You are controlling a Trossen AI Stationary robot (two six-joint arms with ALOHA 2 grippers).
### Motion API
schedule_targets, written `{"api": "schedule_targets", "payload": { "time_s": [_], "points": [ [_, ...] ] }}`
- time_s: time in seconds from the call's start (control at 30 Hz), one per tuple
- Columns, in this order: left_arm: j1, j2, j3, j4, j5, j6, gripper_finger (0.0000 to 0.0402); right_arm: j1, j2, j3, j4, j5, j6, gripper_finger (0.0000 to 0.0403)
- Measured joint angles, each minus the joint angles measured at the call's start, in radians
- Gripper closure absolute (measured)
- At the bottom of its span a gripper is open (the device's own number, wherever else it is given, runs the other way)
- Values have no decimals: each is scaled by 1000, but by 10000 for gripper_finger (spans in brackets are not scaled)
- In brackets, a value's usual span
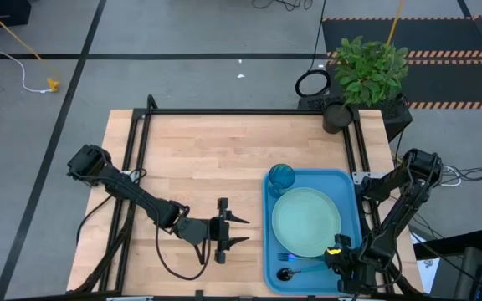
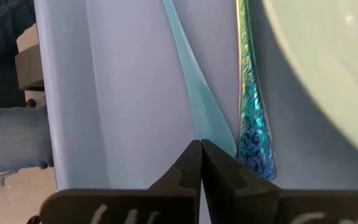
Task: Pick and place plate/cup/fork/spoon on tray
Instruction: Put the blue spoon on the blue serving tray to the left of the blue fork
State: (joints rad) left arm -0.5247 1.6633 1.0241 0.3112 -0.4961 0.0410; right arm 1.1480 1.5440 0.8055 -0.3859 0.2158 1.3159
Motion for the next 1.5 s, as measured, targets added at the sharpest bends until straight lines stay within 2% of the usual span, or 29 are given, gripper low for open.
{"api": "schedule_targets", "payload": {
  "time_s": [0.83,1.13,1.5],
  "points": [
    [0,0,0,0,0,-5,190,26,0,0,61,-10,11,403],
    [0,0,0,0,0,-4,190,24,-1,0,-7,-3,30,403],
    [0,0,0,0,0,-8,190,23,30,3,30,-29,34,403]
  ]
}}
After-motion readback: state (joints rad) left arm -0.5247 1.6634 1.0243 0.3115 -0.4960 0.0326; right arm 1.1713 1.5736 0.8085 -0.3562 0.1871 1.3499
